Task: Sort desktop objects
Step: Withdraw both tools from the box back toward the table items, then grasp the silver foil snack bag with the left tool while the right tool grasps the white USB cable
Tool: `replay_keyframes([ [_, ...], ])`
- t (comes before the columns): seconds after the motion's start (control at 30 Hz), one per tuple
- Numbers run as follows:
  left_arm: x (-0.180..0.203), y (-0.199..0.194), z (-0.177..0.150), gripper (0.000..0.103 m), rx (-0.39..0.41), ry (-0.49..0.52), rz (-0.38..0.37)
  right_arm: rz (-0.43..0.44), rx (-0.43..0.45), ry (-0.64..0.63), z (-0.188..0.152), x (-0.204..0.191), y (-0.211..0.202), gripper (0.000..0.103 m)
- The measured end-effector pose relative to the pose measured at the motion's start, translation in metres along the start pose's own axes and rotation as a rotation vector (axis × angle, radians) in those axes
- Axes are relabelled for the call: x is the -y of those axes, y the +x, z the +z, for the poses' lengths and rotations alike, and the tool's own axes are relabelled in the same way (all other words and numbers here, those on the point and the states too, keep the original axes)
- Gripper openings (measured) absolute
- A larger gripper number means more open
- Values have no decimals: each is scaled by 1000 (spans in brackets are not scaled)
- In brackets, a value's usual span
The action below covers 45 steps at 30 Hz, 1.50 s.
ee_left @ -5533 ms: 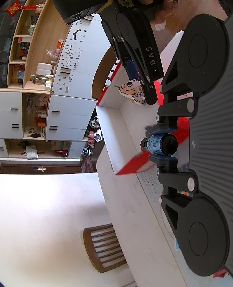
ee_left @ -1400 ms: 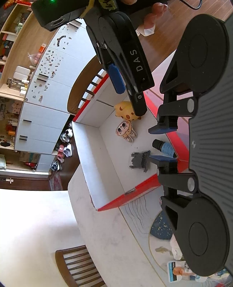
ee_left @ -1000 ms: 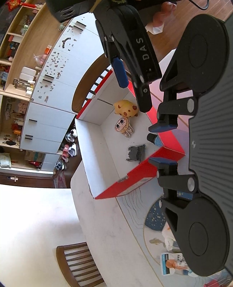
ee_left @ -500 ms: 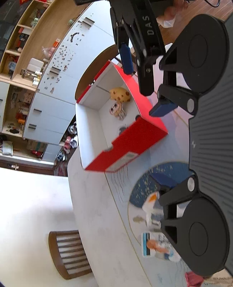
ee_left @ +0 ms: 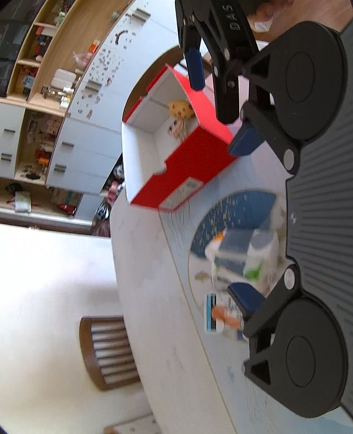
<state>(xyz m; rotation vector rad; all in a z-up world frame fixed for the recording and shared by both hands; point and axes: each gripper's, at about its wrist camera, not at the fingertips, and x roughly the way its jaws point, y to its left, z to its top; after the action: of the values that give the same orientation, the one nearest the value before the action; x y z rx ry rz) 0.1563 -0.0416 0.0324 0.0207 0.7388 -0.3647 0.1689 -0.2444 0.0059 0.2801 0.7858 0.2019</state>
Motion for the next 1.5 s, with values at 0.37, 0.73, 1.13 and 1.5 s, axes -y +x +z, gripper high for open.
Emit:
replay_keyframes([
  [0.37, -47, -17, -25, 103, 7, -40, 73, -30, 65, -45, -9, -39, 17, 102],
  [0.73, -86, -26, -59, 103, 11, -61, 148, -79, 121, -41, -18, -65, 30, 102],
  [1.13, -105, -30, -85, 103, 11, -51, 170, -74, 17, -48, -26, -77, 59, 102],
  [1.5, -122, -24, -105, 103, -19, -25, 200, 16, -65, -168, -45, -115, 75, 100],
])
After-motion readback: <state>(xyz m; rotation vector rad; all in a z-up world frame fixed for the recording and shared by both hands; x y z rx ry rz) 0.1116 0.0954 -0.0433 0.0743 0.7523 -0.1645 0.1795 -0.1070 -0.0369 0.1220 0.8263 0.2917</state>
